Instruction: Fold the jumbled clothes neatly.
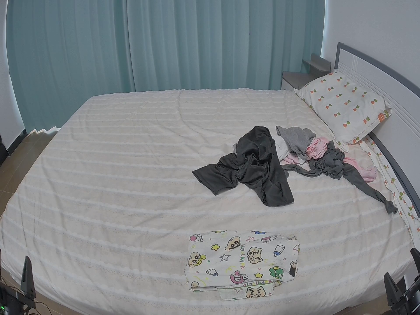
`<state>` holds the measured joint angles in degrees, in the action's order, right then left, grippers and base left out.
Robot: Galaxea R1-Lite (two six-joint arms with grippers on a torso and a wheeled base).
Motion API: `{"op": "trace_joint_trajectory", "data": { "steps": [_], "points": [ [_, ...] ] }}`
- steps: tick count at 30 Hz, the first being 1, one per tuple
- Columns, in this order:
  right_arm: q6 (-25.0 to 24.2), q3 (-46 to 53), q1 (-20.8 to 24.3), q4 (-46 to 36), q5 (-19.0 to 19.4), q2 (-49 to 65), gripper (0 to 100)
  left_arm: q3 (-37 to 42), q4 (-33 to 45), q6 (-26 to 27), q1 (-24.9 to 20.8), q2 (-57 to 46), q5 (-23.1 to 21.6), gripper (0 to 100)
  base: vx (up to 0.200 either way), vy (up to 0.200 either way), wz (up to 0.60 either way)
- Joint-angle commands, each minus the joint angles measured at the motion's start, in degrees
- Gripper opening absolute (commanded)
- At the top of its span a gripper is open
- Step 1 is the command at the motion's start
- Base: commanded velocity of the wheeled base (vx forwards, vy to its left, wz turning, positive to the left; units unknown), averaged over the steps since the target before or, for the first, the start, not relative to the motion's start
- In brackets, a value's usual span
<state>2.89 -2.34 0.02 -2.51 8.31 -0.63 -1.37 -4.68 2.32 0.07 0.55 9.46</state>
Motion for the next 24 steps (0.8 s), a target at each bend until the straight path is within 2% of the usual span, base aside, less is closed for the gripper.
{"op": "trace_joint_trajectory", "data": {
  "steps": [1,12,16,24],
  "points": [
    [-0.1,0.1,0.1,0.1,0.4,0.5,100,1.4,1.1,-0.6,0.0,0.0,-2.9,100,0.0,0.0,0.0],
    [-0.5,0.1,0.1,0.1,0.4,0.5,100,1.3,1.7,-0.9,0.0,0.1,-6.2,100,0.0,0.0,0.0],
    [-0.6,0.1,0.1,0.2,0.4,0.6,100,1.3,5.5,-1.3,0.0,0.0,-10.4,100,0.0,0.0,0.0],
    [-1.3,0.4,0.0,0.6,0.3,0.5,100,1.4,5.0,-2.0,0.0,-0.1,-10.6,100,0.0,0.0,0.0]
  ]
}}
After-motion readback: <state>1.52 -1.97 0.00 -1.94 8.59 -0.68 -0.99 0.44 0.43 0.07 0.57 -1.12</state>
